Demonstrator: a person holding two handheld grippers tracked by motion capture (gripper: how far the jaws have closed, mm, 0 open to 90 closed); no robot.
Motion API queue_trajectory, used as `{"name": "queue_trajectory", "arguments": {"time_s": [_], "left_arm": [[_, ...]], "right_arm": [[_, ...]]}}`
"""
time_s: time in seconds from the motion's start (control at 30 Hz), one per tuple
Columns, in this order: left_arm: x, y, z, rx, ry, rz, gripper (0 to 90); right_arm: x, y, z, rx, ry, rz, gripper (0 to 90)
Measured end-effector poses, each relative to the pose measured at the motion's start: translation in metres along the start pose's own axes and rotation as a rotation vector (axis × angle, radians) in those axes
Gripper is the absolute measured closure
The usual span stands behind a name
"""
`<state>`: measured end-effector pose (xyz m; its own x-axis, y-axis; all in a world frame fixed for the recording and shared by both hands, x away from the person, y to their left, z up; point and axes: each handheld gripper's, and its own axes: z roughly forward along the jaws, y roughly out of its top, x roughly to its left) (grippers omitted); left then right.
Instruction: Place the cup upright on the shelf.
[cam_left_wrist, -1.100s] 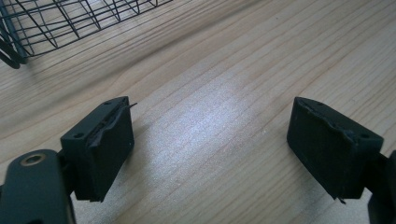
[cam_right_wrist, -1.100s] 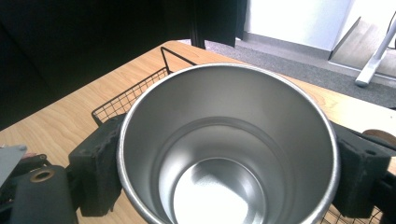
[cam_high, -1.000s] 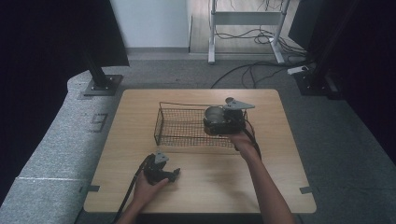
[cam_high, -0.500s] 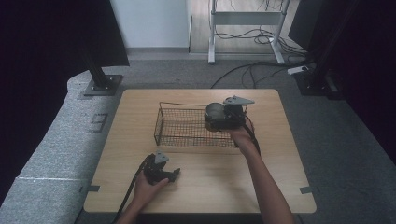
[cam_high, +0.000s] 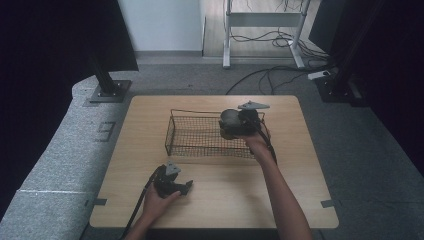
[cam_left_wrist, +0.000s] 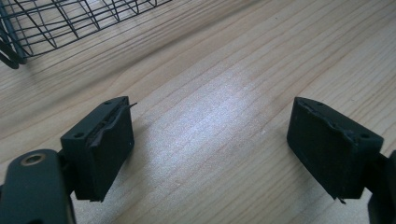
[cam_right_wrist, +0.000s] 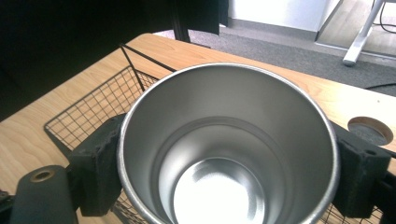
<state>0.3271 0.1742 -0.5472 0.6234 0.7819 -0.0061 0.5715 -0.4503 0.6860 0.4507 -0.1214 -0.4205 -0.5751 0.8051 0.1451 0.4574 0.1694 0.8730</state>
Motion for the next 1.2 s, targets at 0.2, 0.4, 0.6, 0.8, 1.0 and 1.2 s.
{"name": "queue_trajectory", "arguments": {"time_s": [0.2, 0.4, 0.6, 0.8, 1.0, 1.2], "left_arm": [[0.0, 0.0, 0.0, 0.0, 0.001, 0.001, 14.7], [0.0, 0.0, 0.0, 0.001, -0.002, 0.0, 14.7], [0.0, 0.0, 0.0, 0.001, -0.002, 0.001, 14.6], [0.0, 0.0, 0.0, 0.002, -0.002, 0.001, 14.6], [0.0, 0.0, 0.0, 0.002, -0.002, 0.002, 14.6], [0.0, 0.0, 0.0, 0.001, -0.002, 0.002, 14.7]], "right_arm": [[-0.006, -0.002, 0.009, 0.022, -0.016, 0.011, 14.0], [-0.01, -0.004, 0.015, 0.025, -0.018, 0.023, 14.0], [-0.015, -0.008, 0.02, 0.041, -0.025, 0.038, 14.0], [-0.019, -0.014, 0.025, 0.057, -0.031, 0.048, 14.0], [-0.021, -0.016, 0.028, 0.069, -0.038, 0.052, 14.0], [-0.021, -0.018, 0.03, 0.083, -0.045, 0.048, 14.0]]}}
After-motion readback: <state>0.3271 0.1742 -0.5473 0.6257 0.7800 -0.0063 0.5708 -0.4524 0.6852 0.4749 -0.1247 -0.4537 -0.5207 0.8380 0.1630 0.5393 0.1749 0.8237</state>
